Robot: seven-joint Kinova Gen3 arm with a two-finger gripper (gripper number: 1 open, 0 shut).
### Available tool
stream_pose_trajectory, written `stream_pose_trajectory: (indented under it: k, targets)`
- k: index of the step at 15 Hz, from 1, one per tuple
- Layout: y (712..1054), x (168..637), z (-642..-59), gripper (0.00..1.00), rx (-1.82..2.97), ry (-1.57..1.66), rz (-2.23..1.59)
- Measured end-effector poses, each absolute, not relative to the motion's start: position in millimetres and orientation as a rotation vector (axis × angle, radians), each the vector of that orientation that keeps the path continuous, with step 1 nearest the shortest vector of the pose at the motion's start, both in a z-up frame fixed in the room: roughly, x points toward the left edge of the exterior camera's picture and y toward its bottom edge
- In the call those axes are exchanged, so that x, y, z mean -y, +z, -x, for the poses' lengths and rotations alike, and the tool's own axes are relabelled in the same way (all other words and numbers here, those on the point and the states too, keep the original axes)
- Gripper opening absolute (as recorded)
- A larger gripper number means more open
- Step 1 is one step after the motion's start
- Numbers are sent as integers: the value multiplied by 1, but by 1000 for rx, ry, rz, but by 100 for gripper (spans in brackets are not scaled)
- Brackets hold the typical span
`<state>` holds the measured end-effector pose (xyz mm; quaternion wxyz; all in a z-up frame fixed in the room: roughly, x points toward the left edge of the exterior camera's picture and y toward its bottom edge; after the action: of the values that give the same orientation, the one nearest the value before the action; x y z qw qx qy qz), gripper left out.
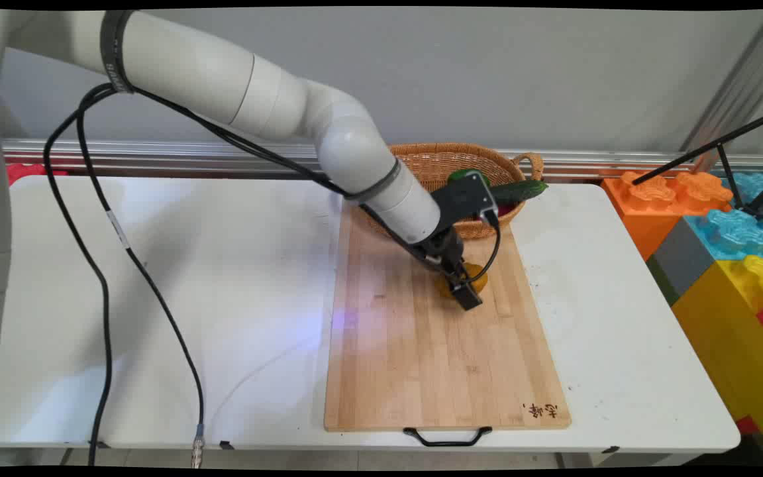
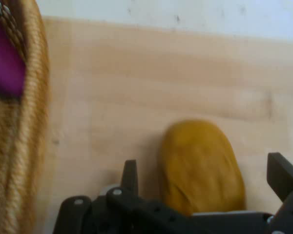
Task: Pick up the cucumber from the vegetable basket
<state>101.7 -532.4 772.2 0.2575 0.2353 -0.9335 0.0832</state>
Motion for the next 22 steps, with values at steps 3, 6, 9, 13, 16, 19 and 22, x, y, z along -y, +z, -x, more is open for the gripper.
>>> stream_pose_trajectory:
  k: [3,6,9,13,16,19,22]
  targets:
    - [797,542,-97,100,2504,251,-616]
    - [830,557,-98,100,2476,312,-596]
    - [854,576,-109,100,2478,399,-555]
    - [866,606,-131,100,2529,546,-465]
    - [858,628,-146,100,2582,624,-399]
    - [844,644,-156,100,2624,649,-351]
    - [825,654,-162,100,2659,624,-313]
